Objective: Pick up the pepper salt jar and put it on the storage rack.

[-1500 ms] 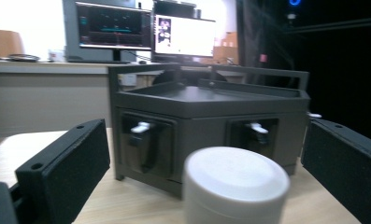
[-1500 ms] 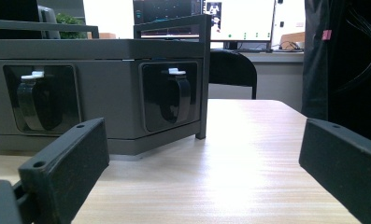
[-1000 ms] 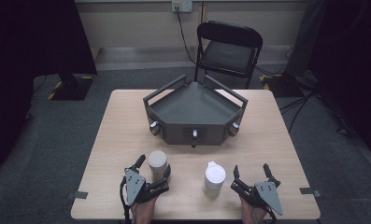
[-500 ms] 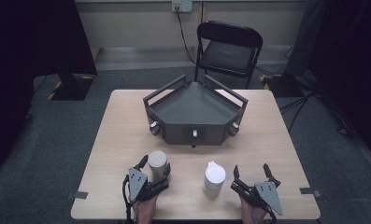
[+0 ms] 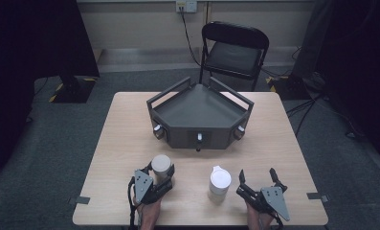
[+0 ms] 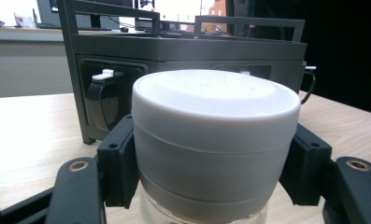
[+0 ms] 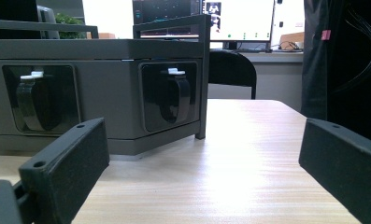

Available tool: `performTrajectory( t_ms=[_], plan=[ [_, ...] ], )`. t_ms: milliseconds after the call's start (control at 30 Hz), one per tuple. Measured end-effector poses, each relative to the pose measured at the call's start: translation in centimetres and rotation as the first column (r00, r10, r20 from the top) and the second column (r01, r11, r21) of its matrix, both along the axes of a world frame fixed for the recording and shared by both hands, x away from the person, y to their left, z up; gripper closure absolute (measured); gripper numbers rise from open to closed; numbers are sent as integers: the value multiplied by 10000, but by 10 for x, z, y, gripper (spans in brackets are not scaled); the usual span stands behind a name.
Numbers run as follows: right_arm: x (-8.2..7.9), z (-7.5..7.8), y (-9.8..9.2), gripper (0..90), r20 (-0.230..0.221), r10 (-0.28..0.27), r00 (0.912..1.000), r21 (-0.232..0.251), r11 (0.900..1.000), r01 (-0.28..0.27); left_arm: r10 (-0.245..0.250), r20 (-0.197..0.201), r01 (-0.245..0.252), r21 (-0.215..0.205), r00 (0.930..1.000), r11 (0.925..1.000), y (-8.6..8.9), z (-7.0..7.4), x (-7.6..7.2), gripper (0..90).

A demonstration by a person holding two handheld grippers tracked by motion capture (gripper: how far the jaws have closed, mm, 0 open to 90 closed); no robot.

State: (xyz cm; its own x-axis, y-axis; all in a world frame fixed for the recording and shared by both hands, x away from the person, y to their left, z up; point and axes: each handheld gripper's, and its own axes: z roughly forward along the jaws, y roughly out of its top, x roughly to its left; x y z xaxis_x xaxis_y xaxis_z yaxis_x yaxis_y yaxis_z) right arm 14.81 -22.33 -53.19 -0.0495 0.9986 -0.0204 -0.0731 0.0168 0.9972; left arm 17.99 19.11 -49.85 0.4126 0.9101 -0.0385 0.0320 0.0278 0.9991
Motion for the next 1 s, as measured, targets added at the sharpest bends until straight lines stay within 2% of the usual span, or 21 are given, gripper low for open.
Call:
performTrajectory(
  t_ms=[467,1000],
  plan=[
    [0,0,0,5,0,0,10000,0,10000,0,140,17,-140,40,9999,9999,-3,1,-2,340],
    [0,0,0,4,0,-1,10000,1,10000,1,-16,38,15,121,10000,9999,-1,6,-1,341]
  ],
)
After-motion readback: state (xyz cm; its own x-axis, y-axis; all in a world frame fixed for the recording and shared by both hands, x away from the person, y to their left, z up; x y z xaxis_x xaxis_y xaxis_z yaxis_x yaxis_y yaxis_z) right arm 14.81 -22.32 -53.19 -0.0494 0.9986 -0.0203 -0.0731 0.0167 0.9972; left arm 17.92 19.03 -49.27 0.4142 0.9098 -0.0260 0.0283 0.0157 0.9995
